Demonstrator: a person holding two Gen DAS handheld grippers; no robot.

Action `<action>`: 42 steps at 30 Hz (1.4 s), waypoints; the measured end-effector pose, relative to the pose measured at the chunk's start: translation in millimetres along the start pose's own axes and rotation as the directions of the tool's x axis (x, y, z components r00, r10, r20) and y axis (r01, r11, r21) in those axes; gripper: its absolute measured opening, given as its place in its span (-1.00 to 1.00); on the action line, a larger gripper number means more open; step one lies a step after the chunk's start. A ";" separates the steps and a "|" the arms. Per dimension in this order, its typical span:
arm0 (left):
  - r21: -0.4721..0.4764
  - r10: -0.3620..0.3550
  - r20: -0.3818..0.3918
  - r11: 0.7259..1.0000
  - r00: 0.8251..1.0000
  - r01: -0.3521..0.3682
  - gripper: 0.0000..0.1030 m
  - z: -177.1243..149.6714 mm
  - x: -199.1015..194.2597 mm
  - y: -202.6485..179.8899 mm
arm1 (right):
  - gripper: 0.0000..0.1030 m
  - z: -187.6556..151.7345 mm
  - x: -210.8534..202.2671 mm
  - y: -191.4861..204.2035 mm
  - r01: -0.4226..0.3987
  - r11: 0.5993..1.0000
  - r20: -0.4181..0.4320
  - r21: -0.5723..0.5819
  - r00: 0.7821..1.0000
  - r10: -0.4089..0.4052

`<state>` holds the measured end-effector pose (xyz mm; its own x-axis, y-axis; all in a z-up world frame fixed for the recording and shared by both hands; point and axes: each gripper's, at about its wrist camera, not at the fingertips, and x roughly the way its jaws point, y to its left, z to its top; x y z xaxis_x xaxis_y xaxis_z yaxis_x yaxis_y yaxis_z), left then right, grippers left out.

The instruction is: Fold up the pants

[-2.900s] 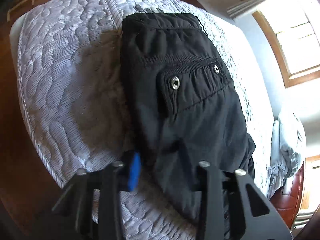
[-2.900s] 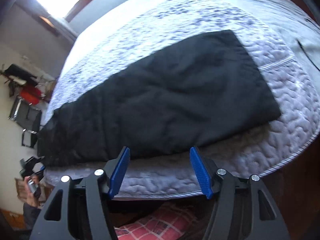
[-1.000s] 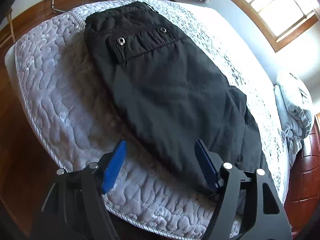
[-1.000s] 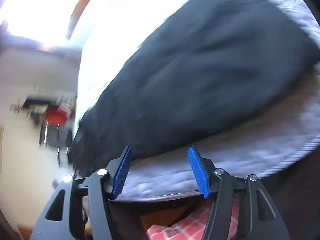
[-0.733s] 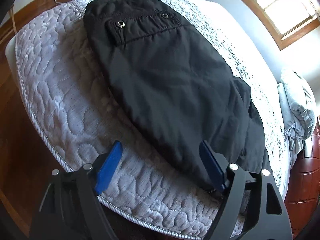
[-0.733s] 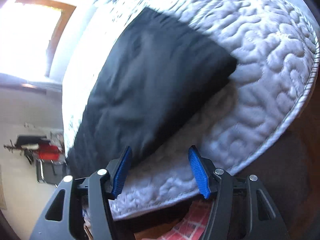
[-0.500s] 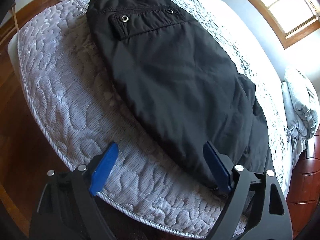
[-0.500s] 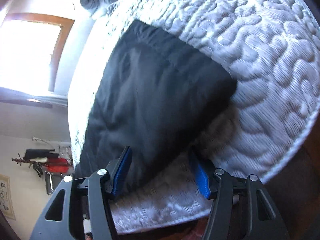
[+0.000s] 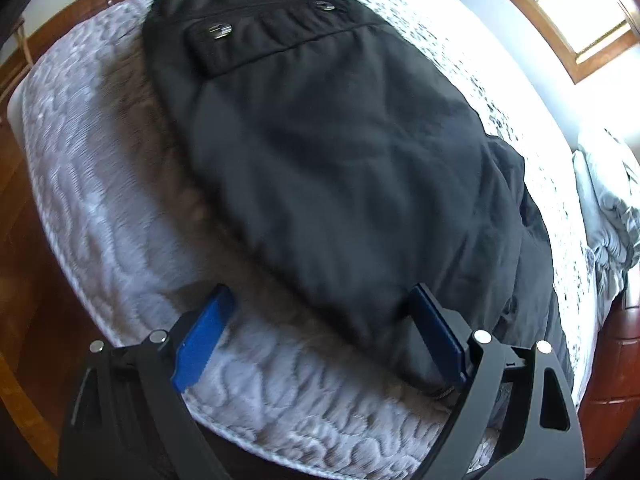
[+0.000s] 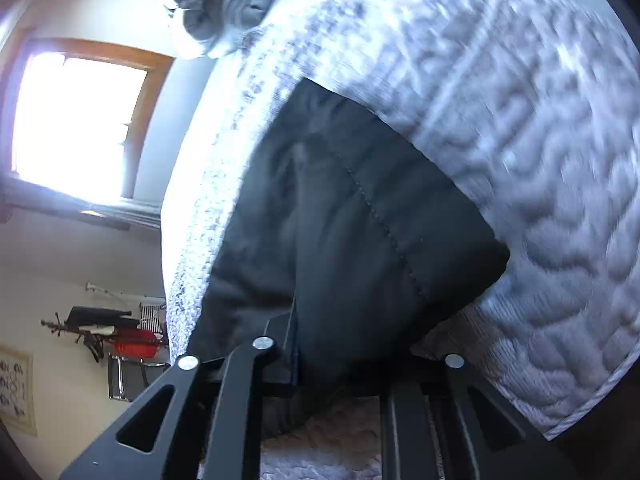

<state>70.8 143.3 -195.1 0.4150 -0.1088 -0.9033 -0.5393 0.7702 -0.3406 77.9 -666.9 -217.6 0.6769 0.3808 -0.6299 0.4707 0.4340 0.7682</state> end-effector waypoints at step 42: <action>0.089 -0.174 -0.033 0.980 0.984 0.176 0.94 -39.4 -21.0 -59.0 | -0.76 -141.7 44.2 257.1 0.175 0.488 0.109 -0.855 0.981 -0.161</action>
<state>65.0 75.3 -166.4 0.4777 -0.2621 -0.8385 -0.3905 0.7917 -0.4699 148.6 -422.7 -64.2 0.6496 0.2148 -0.7293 -0.1358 0.9766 0.1667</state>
